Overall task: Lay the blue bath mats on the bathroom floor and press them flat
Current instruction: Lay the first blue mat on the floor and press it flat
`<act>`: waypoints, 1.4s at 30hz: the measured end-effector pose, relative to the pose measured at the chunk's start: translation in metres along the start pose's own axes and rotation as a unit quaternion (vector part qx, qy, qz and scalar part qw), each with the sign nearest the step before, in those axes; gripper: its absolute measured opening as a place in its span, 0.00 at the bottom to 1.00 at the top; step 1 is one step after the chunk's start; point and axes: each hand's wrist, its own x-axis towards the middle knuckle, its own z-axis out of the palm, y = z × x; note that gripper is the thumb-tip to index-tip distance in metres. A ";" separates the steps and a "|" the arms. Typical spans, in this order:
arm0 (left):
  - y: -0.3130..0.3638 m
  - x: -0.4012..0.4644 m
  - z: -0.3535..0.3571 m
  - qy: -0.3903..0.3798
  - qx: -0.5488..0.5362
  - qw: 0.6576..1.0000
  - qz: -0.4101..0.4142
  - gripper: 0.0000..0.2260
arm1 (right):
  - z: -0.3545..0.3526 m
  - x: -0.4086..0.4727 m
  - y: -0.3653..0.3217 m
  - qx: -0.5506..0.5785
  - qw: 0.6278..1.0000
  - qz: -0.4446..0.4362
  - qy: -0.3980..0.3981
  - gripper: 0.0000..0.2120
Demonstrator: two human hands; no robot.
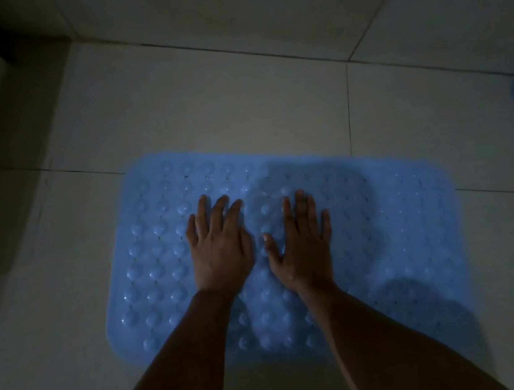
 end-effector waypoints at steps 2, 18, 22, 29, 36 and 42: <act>-0.003 -0.005 -0.003 -0.002 0.004 1.000 -0.003 0.23 | 0.000 0.000 0.000 0.000 1.000 -0.001 0.004 0.39; 0.032 0.019 0.001 -0.102 0.045 0.991 0.073 0.28 | -0.080 0.037 0.006 0.144 0.989 0.003 -0.031 0.26; 0.040 0.021 0.034 -0.113 0.082 0.989 0.057 0.38 | -0.078 0.046 0.024 0.155 0.986 -0.008 0.057 0.20; 0.040 0.015 0.042 -0.077 0.102 0.989 0.077 0.39 | -0.059 0.052 0.039 0.146 0.979 -0.039 0.134 0.16; 0.039 0.015 0.041 -0.098 0.104 0.987 0.071 0.38 | -0.054 0.054 0.043 0.151 0.977 -0.057 0.142 0.15; 0.041 0.019 0.041 -0.094 0.110 0.986 0.083 0.39 | -0.046 0.047 0.059 0.162 0.969 -0.074 0.168 0.12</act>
